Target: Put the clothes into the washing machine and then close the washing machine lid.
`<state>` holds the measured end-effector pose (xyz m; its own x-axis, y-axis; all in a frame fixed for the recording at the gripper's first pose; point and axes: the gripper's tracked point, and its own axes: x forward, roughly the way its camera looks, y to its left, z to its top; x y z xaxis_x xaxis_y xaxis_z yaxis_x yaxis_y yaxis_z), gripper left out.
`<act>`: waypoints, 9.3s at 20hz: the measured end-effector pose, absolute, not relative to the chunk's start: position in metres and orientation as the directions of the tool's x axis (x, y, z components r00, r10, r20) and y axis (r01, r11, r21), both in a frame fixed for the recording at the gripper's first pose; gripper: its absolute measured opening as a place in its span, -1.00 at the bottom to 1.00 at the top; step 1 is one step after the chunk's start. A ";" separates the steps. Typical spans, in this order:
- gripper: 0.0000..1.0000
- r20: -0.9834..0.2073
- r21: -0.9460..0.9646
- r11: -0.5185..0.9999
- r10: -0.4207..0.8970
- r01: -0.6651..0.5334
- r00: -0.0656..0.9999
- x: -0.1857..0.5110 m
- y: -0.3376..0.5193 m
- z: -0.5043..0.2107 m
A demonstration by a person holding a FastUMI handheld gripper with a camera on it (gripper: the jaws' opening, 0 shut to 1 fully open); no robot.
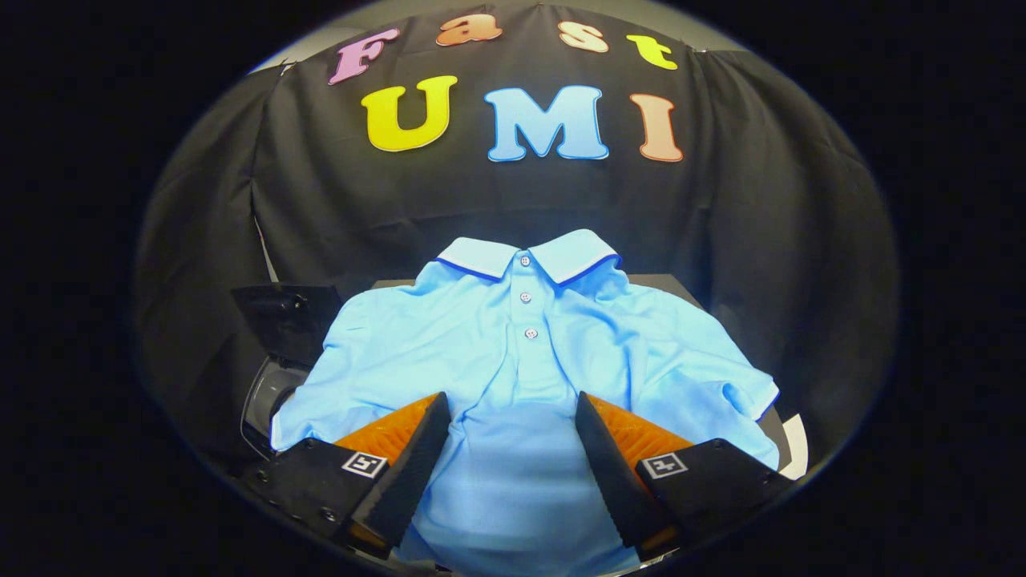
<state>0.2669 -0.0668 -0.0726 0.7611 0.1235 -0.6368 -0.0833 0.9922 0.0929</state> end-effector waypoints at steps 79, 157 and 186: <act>-0.97 -0.249 0.236 0.714 0.701 -0.660 0.669 0.274 0.313 0.153; 0.95 -0.773 0.161 0.833 0.440 -0.530 0.457 0.328 0.356 -0.213; 0.96 -0.535 0.162 0.846 0.508 -0.509 0.675 0.384 0.379 -0.014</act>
<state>0.3836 0.3789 -0.0142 0.6746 0.5084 -0.5352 -0.5088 0.8455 0.1619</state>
